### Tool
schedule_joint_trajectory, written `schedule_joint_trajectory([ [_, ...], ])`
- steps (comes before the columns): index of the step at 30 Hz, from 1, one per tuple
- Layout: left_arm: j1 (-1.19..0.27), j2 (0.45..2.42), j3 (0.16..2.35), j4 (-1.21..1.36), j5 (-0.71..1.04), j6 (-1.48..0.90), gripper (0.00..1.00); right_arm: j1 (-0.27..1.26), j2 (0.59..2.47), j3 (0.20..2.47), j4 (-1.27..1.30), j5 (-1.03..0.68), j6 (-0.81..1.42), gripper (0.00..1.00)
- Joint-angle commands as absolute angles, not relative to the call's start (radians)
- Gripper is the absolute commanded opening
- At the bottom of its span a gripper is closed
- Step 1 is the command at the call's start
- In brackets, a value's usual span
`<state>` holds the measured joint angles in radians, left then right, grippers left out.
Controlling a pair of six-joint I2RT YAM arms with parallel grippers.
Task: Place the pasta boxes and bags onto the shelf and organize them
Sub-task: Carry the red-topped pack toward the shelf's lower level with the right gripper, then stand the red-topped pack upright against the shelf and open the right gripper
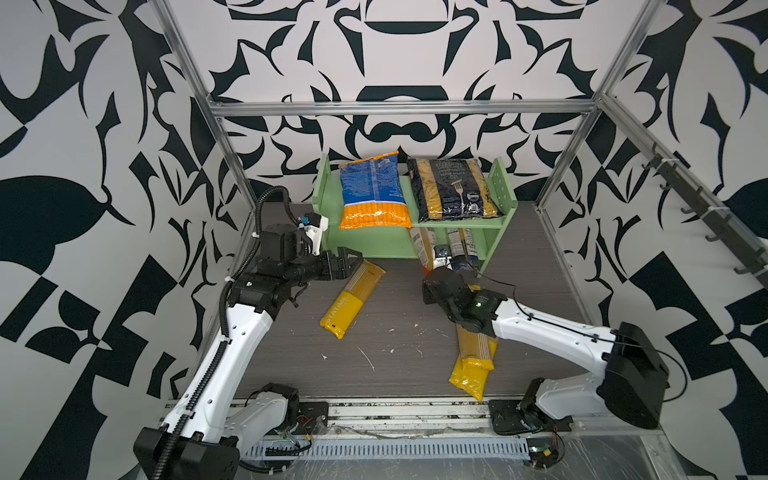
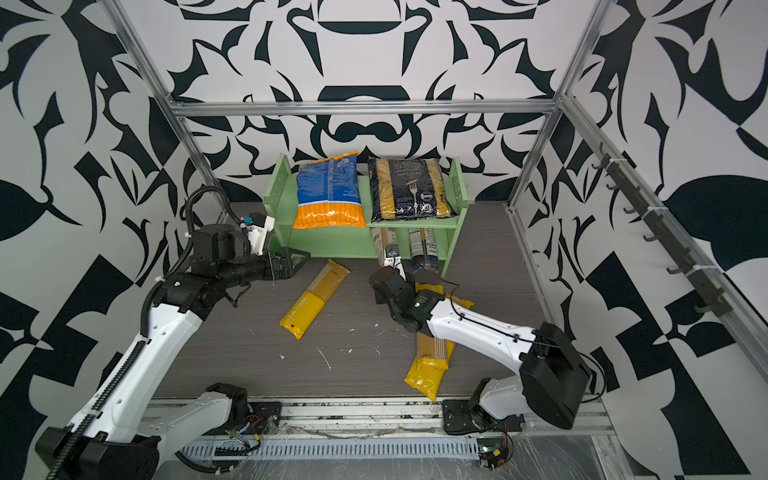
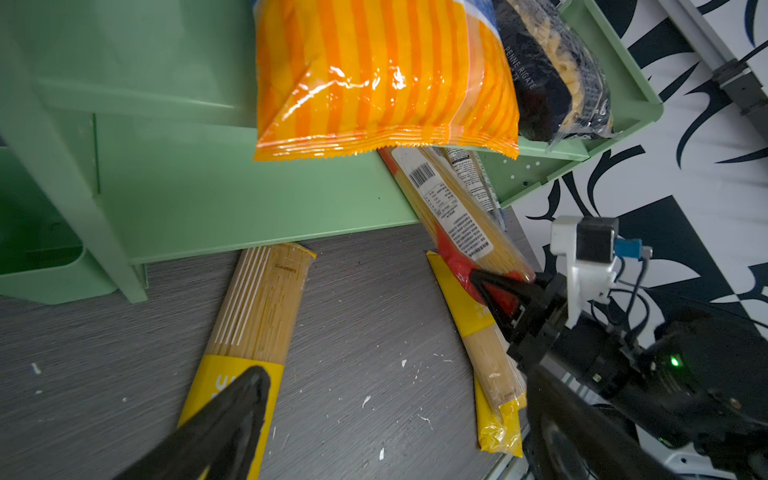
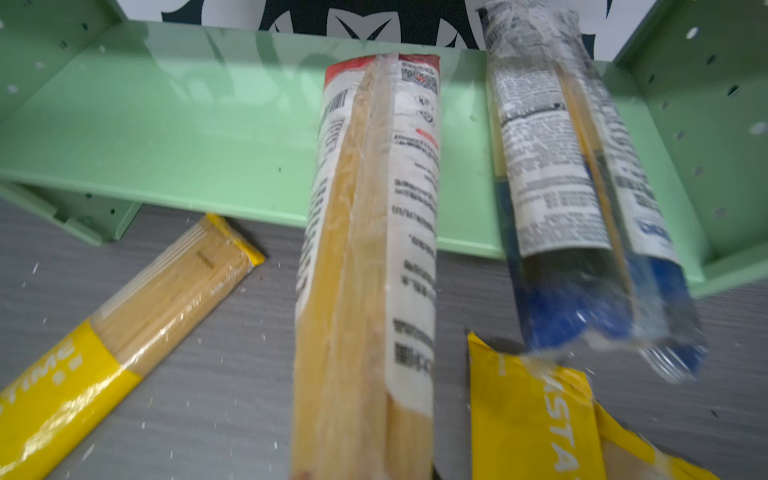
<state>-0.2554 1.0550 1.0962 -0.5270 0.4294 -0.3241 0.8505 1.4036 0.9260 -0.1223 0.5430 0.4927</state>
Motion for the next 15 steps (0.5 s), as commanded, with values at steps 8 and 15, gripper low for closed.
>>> schedule_joint_trajectory([
  [8, -0.207, 1.048, 1.108, -0.519, 0.42, -0.267, 0.99, 0.737, 1.578, 1.018, 0.027, 0.476, 0.467, 0.0],
  [15, -0.187, 1.057, 1.105, -0.52, 0.418, -0.262, 0.99, 0.704, 1.648, 1.061, 0.003, 0.443, 0.466, 0.0],
])
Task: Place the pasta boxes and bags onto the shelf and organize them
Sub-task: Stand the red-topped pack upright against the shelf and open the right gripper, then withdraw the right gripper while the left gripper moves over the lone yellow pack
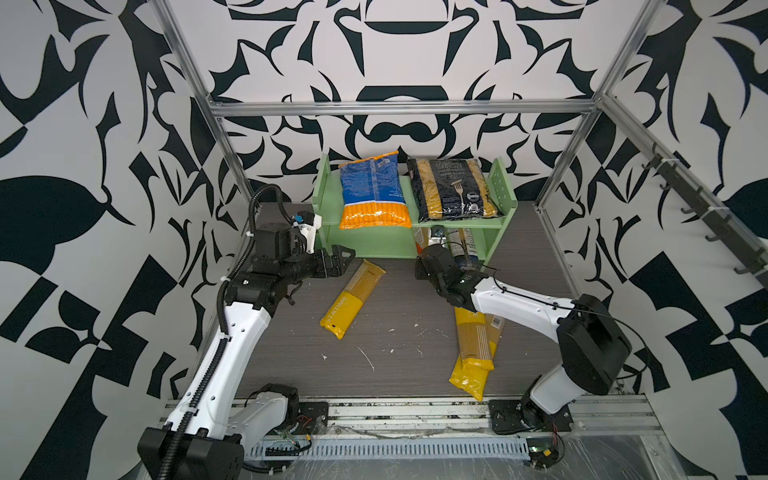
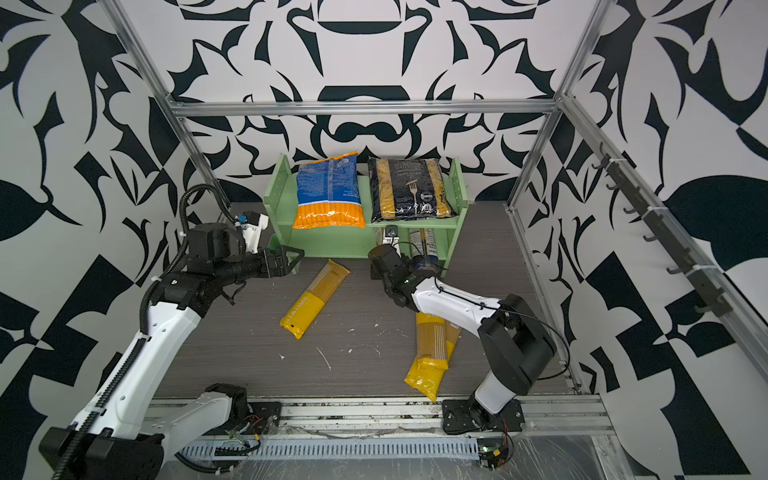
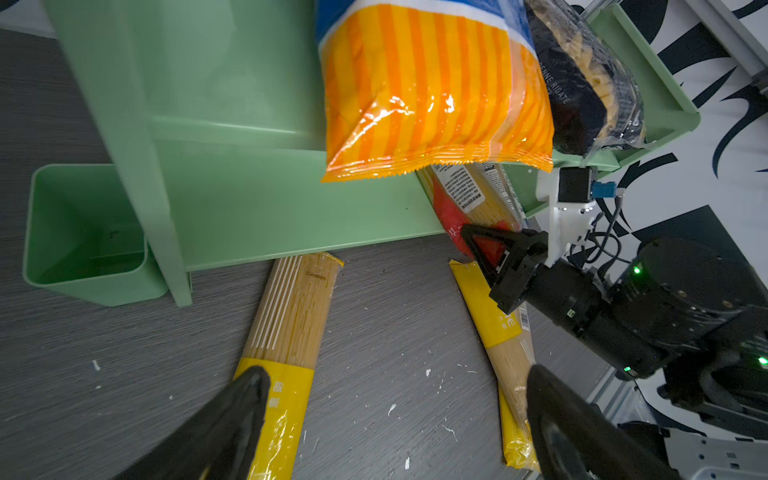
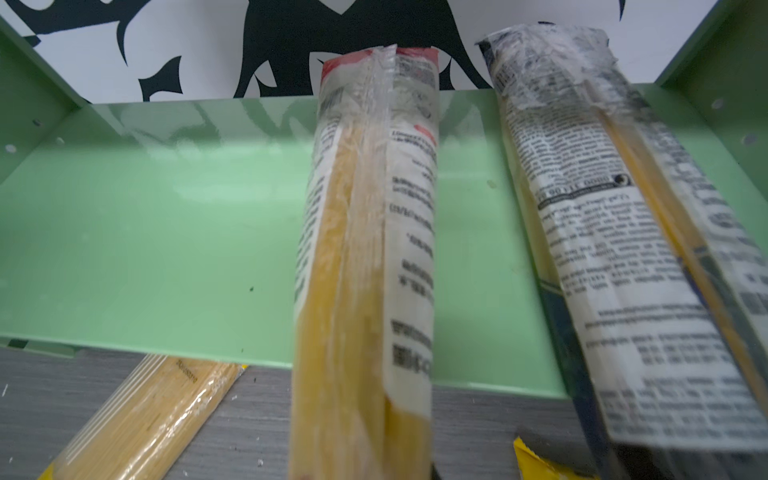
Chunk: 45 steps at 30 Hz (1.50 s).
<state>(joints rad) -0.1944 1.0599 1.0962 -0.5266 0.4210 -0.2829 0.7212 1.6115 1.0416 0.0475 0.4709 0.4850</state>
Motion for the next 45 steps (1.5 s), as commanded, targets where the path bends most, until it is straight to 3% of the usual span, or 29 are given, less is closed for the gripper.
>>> schedule_joint_trajectory([
  [1, -0.186, 1.06, 1.107, -0.518, 0.417, -0.262, 0.99, 0.703, 1.653, 1.06, -0.005, 0.448, 0.473, 0.01],
  [3, -0.182, 1.064, 1.109, -0.519, 0.417, -0.264, 0.99, 0.702, 1.653, 1.049, -0.009, 0.454, 0.484, 0.07],
  [9, -0.178, 1.059, 1.102, -0.526, 0.421, -0.272, 0.99, 0.701, 1.64, 1.013, -0.047, 0.463, 0.497, 0.4],
  [13, -0.177, 1.049, 1.095, -0.531, 0.423, -0.281, 0.99, 0.702, 1.622, 0.989, -0.056, 0.458, 0.51, 0.69],
  [24, -0.176, 0.986, 1.07, -0.546, 0.405, -0.296, 0.99, 0.705, 1.484, 0.946, -0.139, 0.428, 0.522, 0.73],
  [25, -0.176, 0.979, 1.064, -0.545, 0.402, -0.296, 0.99, 0.708, 1.461, 0.939, -0.153, 0.421, 0.523, 0.97],
  [26, -0.176, 0.973, 1.059, -0.543, 0.401, -0.299, 0.99, 0.712, 1.436, 0.932, -0.169, 0.414, 0.522, 1.0],
  [45, -0.187, 0.862, 0.746, -0.39, 0.312, -0.532, 0.99, 0.945, 0.867, 0.784, -0.641, 0.467, 0.689, 1.0],
])
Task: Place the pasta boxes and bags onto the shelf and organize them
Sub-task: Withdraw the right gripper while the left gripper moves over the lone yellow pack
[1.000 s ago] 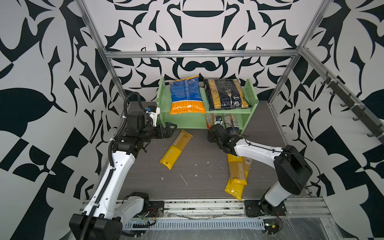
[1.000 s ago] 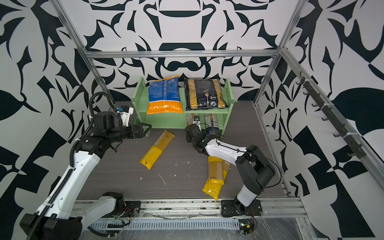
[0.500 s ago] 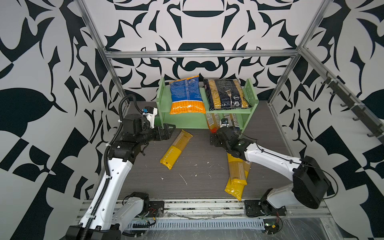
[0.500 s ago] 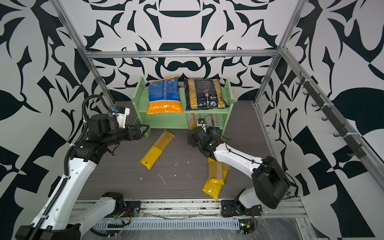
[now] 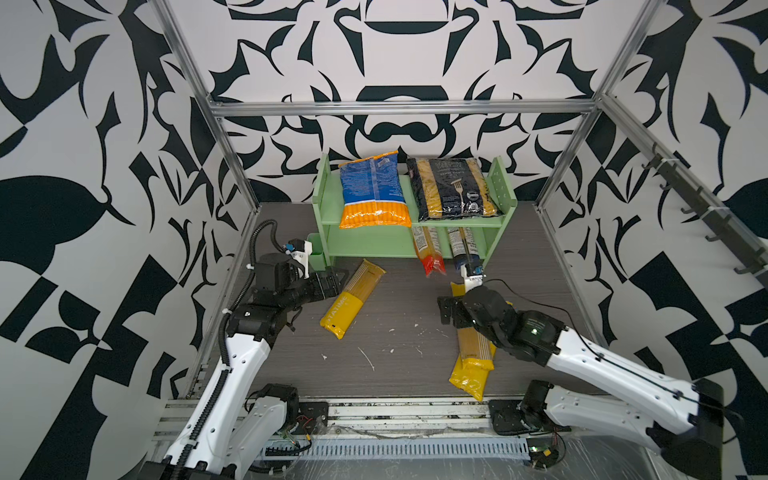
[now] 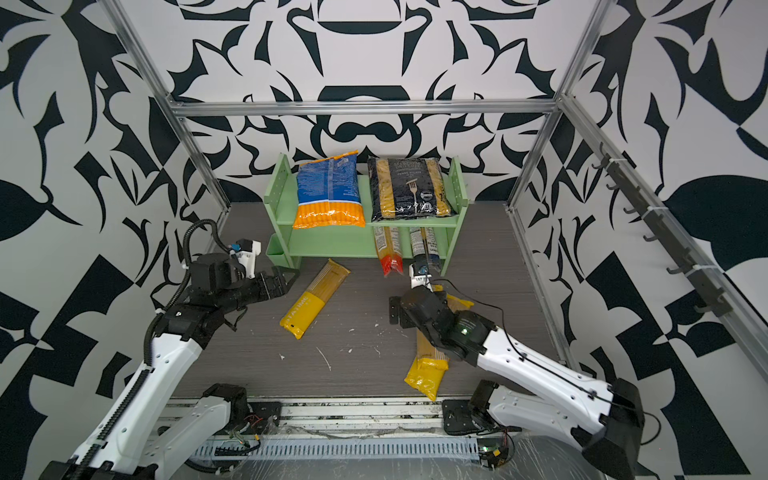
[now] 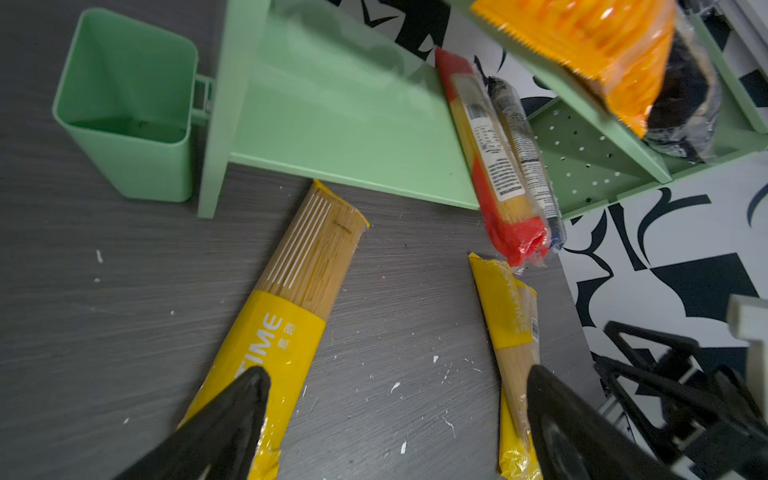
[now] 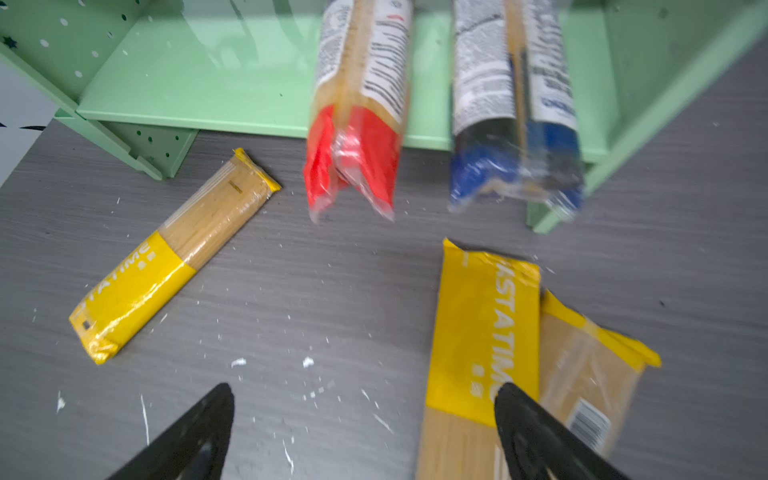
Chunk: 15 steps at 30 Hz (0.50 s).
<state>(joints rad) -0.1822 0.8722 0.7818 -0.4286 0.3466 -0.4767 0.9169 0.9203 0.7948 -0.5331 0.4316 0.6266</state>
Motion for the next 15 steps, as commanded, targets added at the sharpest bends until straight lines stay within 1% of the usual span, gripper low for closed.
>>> schedule_joint_trajectory([
  [1, -0.192, 0.863, 0.731, -0.389, 0.301, -0.54, 0.99, 0.956, 0.85, 0.784, -0.663, 0.473, 0.696, 1.0],
  [6, -0.266, 0.886, 0.706, -0.39, 0.2, -0.583, 0.99, 1.012, 0.803, 0.778, -0.726, 0.474, 0.726, 1.0],
  [9, -0.302, 0.912, 0.697, -0.392, 0.172, -0.632, 0.99, 1.042, 0.794, 0.773, -0.727, 0.469, 0.733, 1.0],
  [15, -0.462, 0.938, 0.654, -0.387, 0.011, -0.686, 0.99, 1.065, 0.772, 0.77, -0.725, 0.462, 0.714, 1.0],
])
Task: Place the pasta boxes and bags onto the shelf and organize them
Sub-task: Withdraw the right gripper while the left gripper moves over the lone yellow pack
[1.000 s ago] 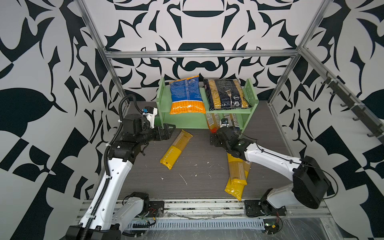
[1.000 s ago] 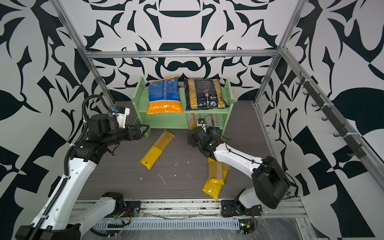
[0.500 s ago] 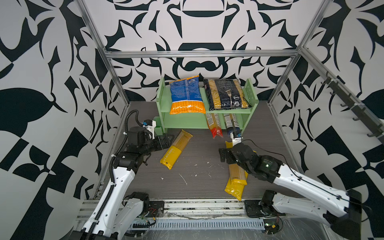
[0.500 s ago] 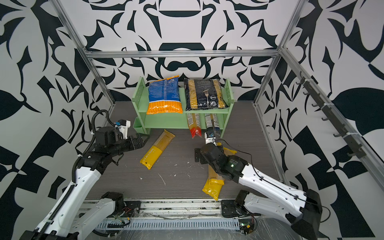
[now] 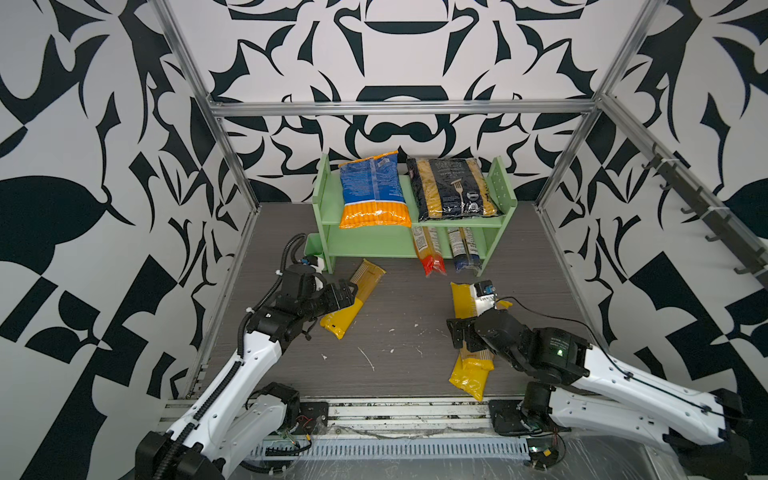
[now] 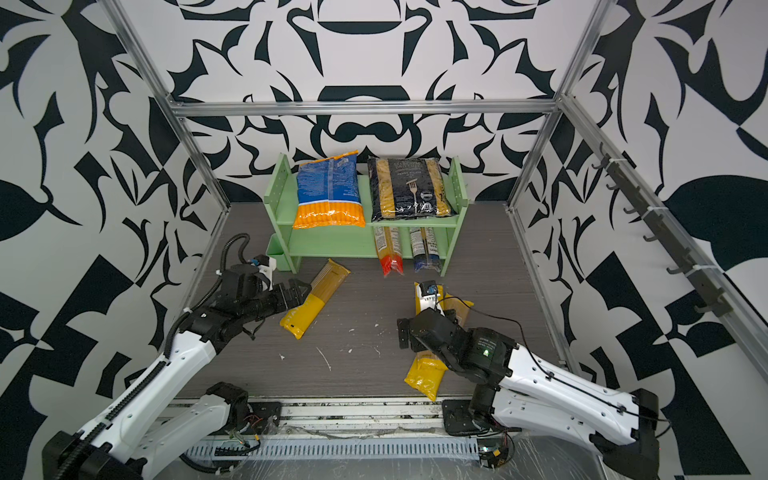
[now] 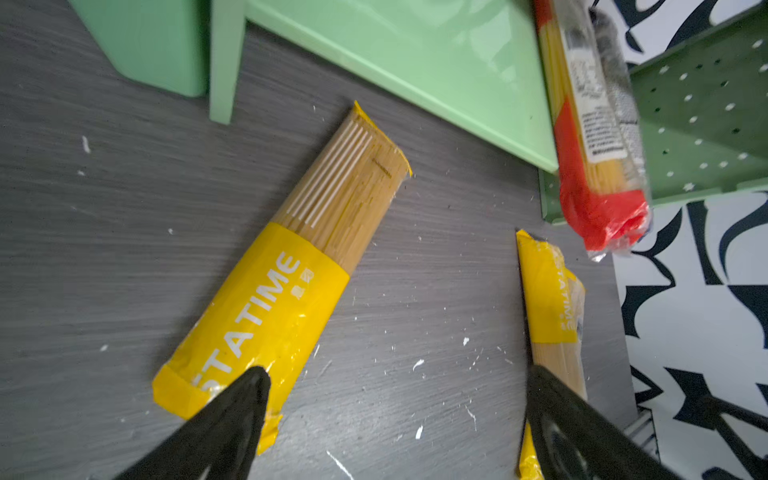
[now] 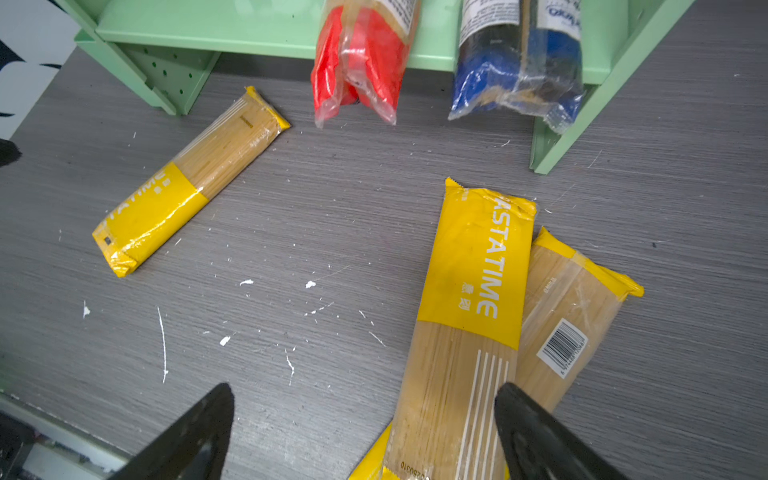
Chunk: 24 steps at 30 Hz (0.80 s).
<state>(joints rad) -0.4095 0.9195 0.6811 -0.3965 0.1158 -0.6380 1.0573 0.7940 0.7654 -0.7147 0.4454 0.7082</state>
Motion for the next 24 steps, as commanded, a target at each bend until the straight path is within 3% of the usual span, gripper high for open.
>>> schedule_joint_trajectory([
  [1, -0.484, 0.948, 0.649, -0.387, -0.009, -0.693, 0.99, 1.064, 0.766, 0.771, -0.724, 0.46, 0.706, 1.0],
  [13, -0.592, 1.065, 0.542, -0.336, -0.178, -0.833, 0.99, 1.065, 0.702, 0.768, -0.728, 0.439, 0.66, 1.0],
  [24, -0.663, 1.167, 0.553, -0.294, -0.2, -0.877, 0.99, 1.065, 0.607, 0.719, -0.768, 0.444, 0.663, 1.0],
])
